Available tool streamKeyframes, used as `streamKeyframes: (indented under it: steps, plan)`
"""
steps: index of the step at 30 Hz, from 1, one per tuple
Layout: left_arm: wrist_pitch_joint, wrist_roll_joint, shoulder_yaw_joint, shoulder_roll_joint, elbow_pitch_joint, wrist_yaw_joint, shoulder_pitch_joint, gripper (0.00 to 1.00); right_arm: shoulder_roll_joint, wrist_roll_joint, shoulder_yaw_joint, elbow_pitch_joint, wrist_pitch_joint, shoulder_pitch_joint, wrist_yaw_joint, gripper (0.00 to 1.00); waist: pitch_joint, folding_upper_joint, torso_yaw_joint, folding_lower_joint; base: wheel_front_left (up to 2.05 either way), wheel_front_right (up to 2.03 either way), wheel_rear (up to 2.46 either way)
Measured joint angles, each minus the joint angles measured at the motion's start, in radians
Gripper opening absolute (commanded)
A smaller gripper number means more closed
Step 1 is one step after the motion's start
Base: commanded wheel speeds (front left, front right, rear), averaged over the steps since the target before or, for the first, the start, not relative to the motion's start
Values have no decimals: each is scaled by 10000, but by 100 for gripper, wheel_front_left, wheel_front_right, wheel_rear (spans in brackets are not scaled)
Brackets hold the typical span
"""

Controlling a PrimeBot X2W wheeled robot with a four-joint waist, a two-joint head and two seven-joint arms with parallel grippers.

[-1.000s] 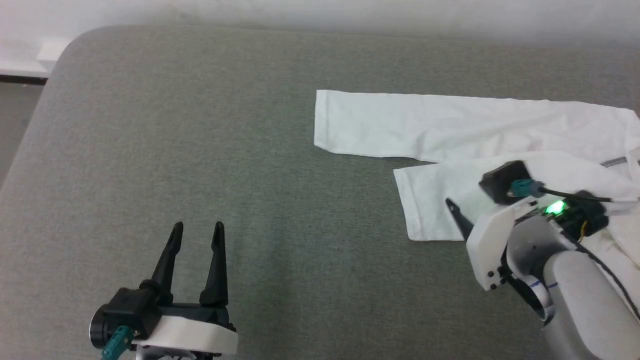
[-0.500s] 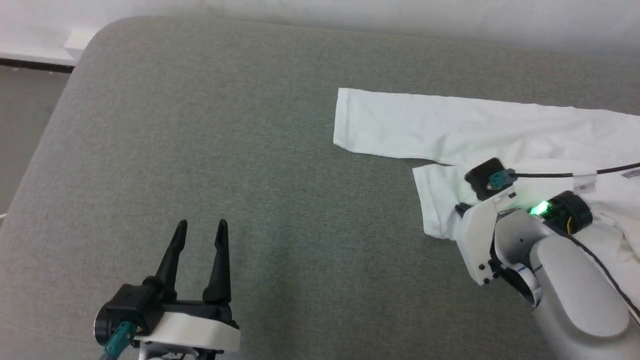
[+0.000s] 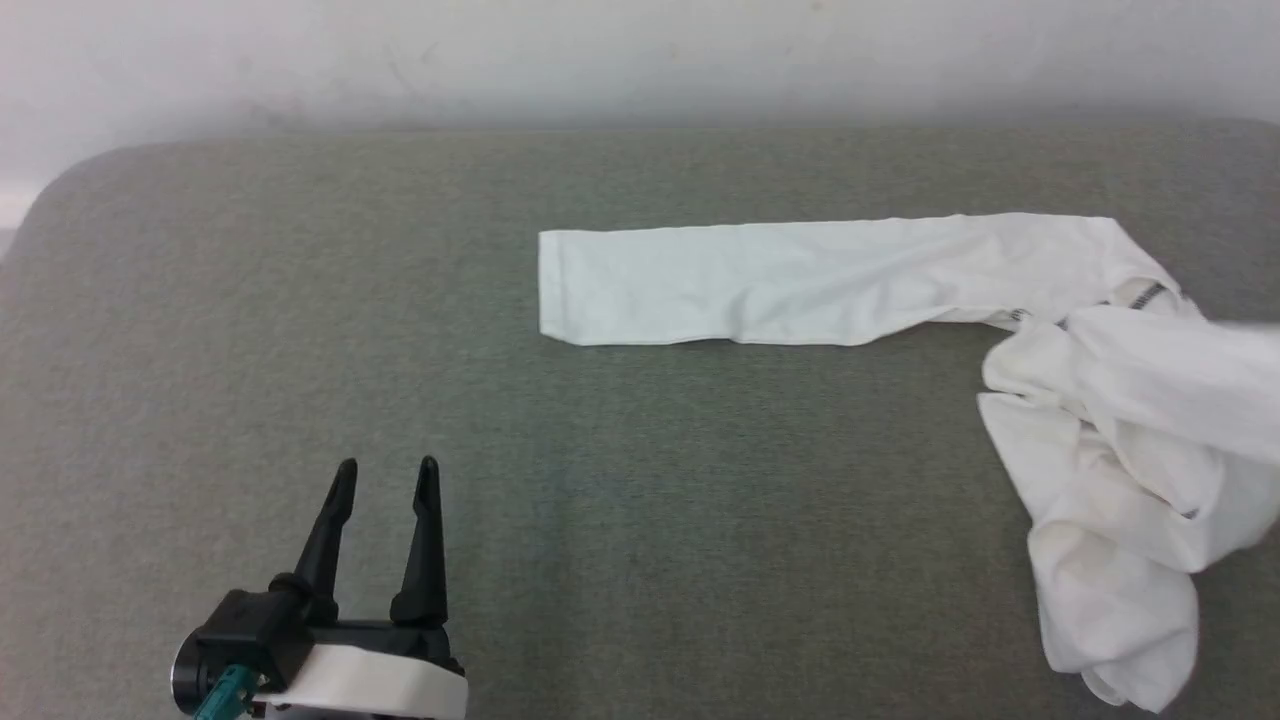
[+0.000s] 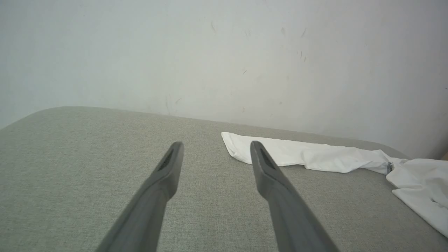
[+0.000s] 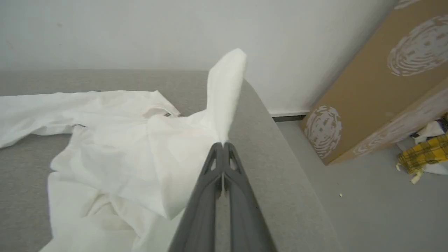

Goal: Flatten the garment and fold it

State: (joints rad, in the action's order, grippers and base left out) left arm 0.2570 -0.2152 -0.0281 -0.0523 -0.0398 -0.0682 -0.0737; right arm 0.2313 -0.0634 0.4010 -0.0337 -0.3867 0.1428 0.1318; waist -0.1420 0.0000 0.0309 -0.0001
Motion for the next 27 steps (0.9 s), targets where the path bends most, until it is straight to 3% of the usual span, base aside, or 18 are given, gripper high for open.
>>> streamKeyframes:
  steps: [3, 6, 9, 10, 16, 27]
  plan:
    - [0, 0, 67, 6, -44, 0, -10, 100, -617, 514, 1919, -639, 4, -1365, -4, 0, 23, 0, -262, -1, 0, 0, 0]
    - [0, 2, 194, 6, -73, 0, -36, 100, -1365, 658, 2652, -800, 140, -2209, -4, 4, -29, 0, -423, 0, 0, 0, 0]
    - [0, 2, 288, 6, -67, -2, -69, 100, -1638, 658, 2506, -642, 493, -2312, -2, 45, -80, 0, -561, 0, 0, 0, 0]
    - [0, 4, 307, 4, -65, -2, -69, 100, -1668, 665, 2339, -573, 640, -2271, -2, 100, -84, 0, -606, 1, 0, 0, 0]
    - [0, 58, 314, 4, -81, -13, -68, 100, -1737, 790, 1104, -650, 1542, -1406, -2, 100, 11, 0, -709, 0, 0, 0, 0]
    - [0, 56, 238, 4, -412, -12, -67, 100, -1766, 997, -1223, -2305, 3210, -963, -2, 100, -79, 0, -380, 1, 0, 0, 0]
